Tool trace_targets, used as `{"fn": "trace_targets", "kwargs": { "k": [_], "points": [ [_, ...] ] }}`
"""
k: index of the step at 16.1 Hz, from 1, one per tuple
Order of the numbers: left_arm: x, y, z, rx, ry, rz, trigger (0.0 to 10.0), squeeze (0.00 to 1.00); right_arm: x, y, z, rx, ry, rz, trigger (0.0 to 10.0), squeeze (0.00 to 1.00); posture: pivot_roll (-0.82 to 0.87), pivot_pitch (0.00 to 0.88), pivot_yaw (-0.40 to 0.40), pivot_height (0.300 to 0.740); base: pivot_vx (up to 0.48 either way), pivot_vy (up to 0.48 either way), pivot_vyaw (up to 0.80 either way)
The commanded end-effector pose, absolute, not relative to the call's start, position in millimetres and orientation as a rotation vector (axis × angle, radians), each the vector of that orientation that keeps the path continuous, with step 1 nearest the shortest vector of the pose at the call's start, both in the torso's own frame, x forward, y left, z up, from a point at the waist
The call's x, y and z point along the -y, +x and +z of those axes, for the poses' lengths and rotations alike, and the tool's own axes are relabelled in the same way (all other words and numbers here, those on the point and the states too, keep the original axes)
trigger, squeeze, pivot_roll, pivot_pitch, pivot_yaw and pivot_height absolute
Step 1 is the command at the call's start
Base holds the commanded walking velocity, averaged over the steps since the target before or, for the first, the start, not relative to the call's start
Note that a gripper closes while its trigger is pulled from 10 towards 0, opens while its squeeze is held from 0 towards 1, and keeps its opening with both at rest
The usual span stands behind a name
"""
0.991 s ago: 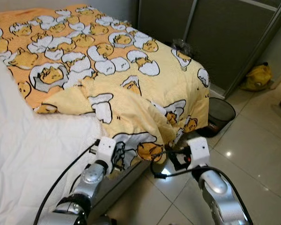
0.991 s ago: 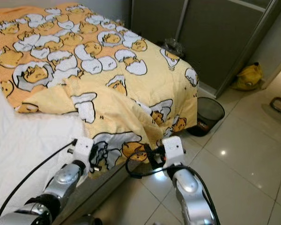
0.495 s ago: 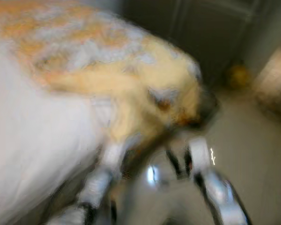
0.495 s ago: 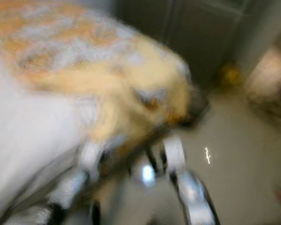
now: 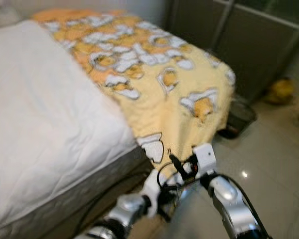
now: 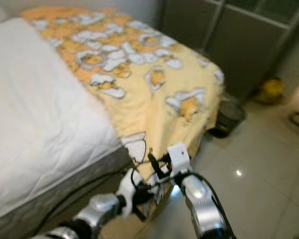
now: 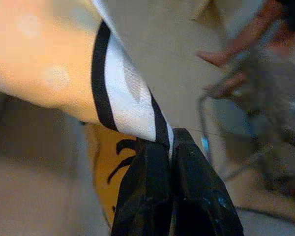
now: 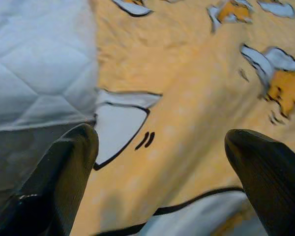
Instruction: Clean up the room
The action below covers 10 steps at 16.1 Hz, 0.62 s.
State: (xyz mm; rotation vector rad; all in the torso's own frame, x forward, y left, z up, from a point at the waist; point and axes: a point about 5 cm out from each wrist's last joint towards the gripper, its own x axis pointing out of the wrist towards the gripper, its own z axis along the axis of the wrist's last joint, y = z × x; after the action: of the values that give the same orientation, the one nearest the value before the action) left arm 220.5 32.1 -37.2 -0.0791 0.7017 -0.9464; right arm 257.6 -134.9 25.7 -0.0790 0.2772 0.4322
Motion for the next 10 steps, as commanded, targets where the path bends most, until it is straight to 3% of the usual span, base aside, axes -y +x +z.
{"fn": "trace_targets", "kwargs": {
  "k": [1,2,3,4,5,8,9,10],
  "points": [
    [-22.8,212.5,-38.5,-0.748,-0.147,-0.994,10.0,0.0,141.1,258.0,26.1,-0.285,-0.097,0.428,10.0,0.0,0.05,0.0,-0.104,0.74,0.0,0.0,0.0],
    [-18.3,210.1,-37.8,-0.769,-0.224,-1.0,10.0,0.0,141.0,255.6,24.3,-0.294,-0.101,0.438,10.0,0.0,0.04,0.0,-0.103,0.74,0.0,0.0,0.0],
    [-4.1,205.5,-31.8,-0.804,-0.459,-1.028,10.0,0.0,143.1,248.0,20.3,-0.319,-0.107,0.458,10.0,0.0,0.03,0.0,-0.106,0.74,0.0,0.0,0.0],
    [-0.4,204.5,-29.5,-0.805,-0.512,-1.043,10.0,0.0,144.0,245.9,19.6,-0.325,-0.107,0.462,10.0,0.0,0.03,0.0,-0.106,0.74,0.0,0.0,0.0],
    [6.5,200.2,-27.0,-0.794,-0.517,-1.1,10.0,0.0,146.0,241.8,17.4,-0.341,-0.11,0.471,10.0,0.0,0.03,0.0,-0.115,0.74,0.0,0.0,0.0],
    [15.8,189.6,-29.3,-0.742,-0.277,-1.209,10.0,0.0,149.2,232.1,11.1,-0.389,-0.134,0.515,10.0,0.0,0.03,0.0,-0.136,0.74,0.0,0.0,0.0],
    [13.4,193.1,-28.7,-0.721,-0.224,-1.205,10.0,1.0,149.2,235.8,12.5,-0.386,-0.141,0.52,10.0,0.0,0.02,0.0,-0.13,0.74,0.0,0.0,0.0],
    [10.6,196.8,-27.2,-0.699,-0.202,-1.197,10.0,1.0,149.0,239.9,15.0,-0.375,-0.147,0.516,10.0,0.0,0.02,0.0,-0.127,0.74,0.0,0.0,0.0]
  ]
}}
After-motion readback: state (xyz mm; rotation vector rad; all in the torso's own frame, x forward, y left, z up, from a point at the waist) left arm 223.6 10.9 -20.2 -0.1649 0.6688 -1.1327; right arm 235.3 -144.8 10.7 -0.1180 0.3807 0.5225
